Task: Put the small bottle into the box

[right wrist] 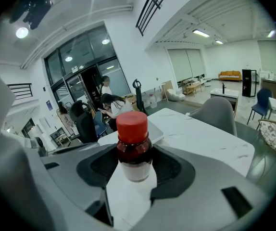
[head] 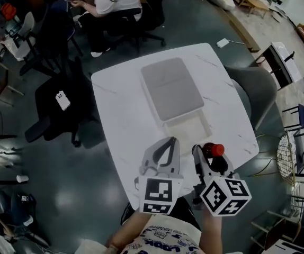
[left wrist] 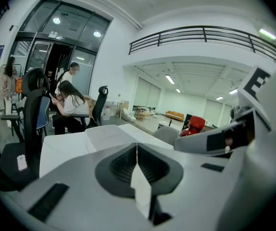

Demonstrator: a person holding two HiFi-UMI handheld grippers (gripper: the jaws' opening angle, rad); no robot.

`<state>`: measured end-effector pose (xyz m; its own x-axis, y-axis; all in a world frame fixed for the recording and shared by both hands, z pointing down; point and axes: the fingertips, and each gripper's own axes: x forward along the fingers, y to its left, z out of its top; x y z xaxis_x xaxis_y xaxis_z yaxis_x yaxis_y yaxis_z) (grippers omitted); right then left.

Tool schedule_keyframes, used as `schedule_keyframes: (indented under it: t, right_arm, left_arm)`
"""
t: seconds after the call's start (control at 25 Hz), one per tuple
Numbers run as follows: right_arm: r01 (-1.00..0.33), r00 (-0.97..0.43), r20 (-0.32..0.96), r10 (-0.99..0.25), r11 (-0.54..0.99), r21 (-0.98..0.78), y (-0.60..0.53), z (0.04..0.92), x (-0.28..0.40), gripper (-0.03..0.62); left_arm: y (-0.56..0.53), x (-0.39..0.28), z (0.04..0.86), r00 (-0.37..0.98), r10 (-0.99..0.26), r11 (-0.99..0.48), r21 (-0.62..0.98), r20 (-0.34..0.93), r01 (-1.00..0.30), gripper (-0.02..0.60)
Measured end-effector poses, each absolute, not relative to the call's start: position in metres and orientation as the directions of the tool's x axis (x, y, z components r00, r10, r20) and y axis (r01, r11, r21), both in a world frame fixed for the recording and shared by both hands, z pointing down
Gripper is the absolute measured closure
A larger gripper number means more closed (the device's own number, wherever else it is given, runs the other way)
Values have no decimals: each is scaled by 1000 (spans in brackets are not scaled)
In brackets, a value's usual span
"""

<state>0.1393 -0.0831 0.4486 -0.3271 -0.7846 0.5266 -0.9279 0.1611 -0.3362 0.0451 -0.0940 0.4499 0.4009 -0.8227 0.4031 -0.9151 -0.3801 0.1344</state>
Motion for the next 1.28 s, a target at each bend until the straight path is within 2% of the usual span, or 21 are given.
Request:
schedule_keyframes:
  t: [0.36, 1.28]
  right_arm:
    - [-929, -336, 568, -751, 164, -333, -101, 471, 135, 365]
    - [-869, -494, 659, -567, 332, -366, -169, 529, 133, 365]
  left_arm:
    - [-102, 49, 475, 411, -798, -370, 178, 441, -912, 561]
    - [-141, 51, 529, 239, -784, -154, 193, 573, -969, 561]
